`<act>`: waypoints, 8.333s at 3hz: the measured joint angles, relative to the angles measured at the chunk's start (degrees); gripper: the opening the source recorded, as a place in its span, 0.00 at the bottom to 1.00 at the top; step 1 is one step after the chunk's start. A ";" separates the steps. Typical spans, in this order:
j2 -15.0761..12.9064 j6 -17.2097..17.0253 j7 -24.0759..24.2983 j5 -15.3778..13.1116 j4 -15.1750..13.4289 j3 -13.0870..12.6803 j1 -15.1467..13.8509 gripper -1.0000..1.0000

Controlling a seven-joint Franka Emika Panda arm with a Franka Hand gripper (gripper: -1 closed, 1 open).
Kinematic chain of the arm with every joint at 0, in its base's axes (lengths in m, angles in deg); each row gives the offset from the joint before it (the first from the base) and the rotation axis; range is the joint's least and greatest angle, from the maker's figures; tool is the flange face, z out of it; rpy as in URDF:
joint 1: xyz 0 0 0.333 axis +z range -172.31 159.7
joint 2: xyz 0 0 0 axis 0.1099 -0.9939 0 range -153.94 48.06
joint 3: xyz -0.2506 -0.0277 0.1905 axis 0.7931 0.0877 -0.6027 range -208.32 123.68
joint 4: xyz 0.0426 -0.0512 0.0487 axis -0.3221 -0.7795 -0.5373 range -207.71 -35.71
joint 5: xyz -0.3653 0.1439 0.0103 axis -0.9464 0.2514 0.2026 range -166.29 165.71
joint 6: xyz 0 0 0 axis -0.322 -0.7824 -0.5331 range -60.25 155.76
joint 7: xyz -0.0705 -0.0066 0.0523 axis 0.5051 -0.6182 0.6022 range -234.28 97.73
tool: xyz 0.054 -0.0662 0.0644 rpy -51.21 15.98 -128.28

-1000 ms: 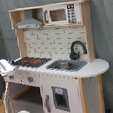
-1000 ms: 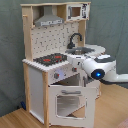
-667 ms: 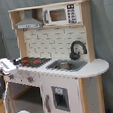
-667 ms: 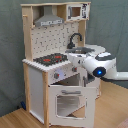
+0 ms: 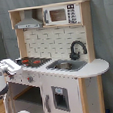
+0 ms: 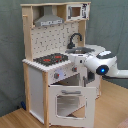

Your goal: Play with the kitchen

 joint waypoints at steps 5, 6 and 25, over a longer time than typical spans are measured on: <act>-0.36 3.32 0.32 12.49 0.85 14.47 -6.56 1.00; -0.97 -0.87 0.36 17.12 2.92 14.75 -6.70 1.00; -49.08 -27.11 40.62 51.49 20.94 -10.65 -37.21 1.00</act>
